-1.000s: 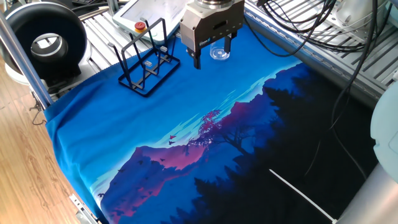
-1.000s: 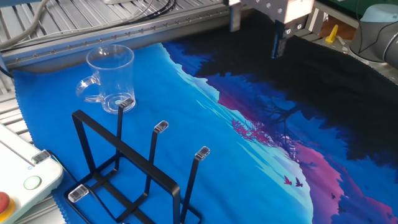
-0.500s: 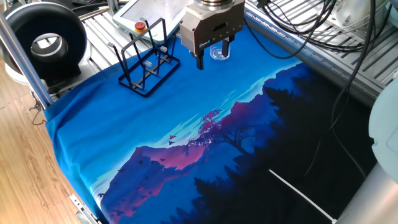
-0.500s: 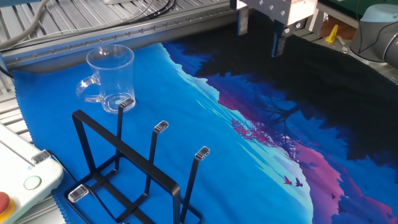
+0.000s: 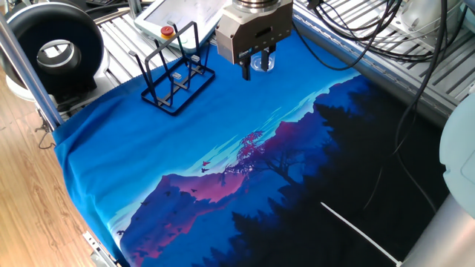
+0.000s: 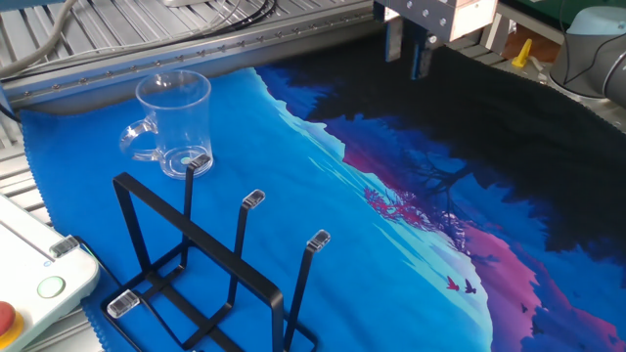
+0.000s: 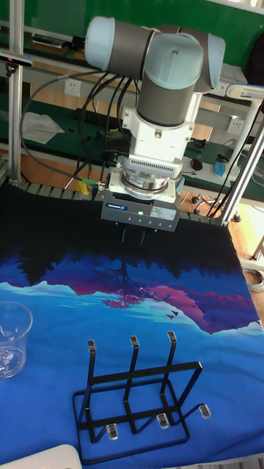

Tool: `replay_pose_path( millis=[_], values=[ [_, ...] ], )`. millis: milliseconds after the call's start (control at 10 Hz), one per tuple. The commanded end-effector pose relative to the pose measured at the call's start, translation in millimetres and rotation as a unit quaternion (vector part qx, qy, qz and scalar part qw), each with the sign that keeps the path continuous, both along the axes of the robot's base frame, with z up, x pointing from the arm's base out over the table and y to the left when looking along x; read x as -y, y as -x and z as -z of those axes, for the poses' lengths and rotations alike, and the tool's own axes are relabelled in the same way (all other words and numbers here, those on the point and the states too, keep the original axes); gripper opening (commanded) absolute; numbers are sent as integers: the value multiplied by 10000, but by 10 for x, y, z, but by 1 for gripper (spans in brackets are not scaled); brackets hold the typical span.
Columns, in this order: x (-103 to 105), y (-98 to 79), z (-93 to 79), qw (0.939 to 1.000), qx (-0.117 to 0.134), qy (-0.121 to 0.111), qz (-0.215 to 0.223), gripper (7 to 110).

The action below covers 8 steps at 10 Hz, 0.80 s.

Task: Put the cup on the cup rack

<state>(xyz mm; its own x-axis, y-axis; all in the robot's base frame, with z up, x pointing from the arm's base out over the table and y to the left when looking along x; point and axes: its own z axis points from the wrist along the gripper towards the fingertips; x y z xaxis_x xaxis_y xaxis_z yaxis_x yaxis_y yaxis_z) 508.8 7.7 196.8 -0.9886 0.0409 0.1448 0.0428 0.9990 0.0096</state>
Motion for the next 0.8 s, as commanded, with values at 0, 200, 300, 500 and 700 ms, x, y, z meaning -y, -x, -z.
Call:
replay_pose_path(
  millis=[0,200,300,500,700],
  values=[
    [4,-24,-8,10000,49,-7,-29,7],
    [-9,-50,-7,9999,103,-35,-66,7],
    [-13,-54,-7,9999,111,-42,-66,7],
    [-13,-58,-8,9999,119,-42,-66,7],
    [-25,-73,-5,9998,150,-67,-81,7]
  ],
)
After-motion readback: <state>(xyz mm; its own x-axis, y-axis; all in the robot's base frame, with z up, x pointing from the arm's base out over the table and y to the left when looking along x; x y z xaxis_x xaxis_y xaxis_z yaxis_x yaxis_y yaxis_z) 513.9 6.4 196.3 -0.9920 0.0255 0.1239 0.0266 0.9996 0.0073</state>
